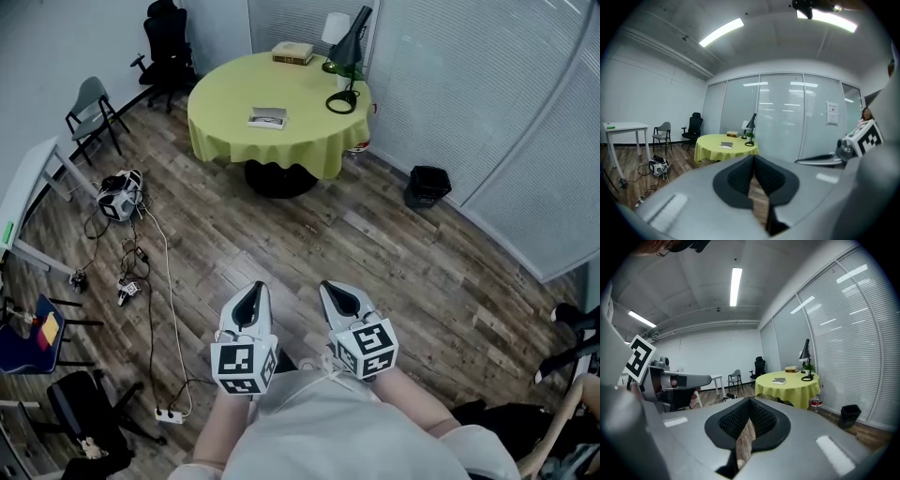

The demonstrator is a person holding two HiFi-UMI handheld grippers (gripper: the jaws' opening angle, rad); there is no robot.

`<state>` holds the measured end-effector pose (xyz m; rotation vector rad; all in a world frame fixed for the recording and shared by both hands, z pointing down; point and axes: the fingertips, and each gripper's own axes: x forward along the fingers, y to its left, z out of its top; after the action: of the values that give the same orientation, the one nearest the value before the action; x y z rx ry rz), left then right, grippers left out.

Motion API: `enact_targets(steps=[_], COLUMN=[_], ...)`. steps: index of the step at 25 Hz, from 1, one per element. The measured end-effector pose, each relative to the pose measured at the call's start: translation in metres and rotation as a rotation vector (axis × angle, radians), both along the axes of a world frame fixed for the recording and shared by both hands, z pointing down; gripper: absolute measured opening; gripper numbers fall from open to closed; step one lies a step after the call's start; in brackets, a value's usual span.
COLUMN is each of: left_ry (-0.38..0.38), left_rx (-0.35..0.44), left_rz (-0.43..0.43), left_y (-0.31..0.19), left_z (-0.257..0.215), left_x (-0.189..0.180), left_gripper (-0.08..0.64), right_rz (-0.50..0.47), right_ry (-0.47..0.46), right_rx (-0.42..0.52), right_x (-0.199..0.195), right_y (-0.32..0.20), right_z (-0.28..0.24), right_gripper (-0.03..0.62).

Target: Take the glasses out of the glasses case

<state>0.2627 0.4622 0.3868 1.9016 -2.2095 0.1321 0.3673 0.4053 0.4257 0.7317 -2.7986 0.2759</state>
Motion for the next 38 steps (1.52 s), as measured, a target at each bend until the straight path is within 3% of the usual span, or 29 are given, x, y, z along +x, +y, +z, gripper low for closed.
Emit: enact_targets(steps=[10,29,38], left_ry=[0.011,0.051,0.097], left_rx=[-0.033,-0.068,-0.075], left_rz=[0.029,0.165,0.177], left_y=[-0.059,-0.220,-0.269], left_z=[0.017,0.009,0.024], left_x=[-0.077,-0.370,-0.425], left_gripper=[0.006,0.006,0.006], right_rz=[0.061,0.228,0.244], right_ry=[-0.002,0.062,0.097], right_rx=[-0.025,-0.085,-0.089], right_x=[-0.063,-0.330,-0.383], right_y=[-0.061,-0.211,-0.262], right_z=[0.011,0.006,0.014], right_gripper=[0.000,0.000,0.000])
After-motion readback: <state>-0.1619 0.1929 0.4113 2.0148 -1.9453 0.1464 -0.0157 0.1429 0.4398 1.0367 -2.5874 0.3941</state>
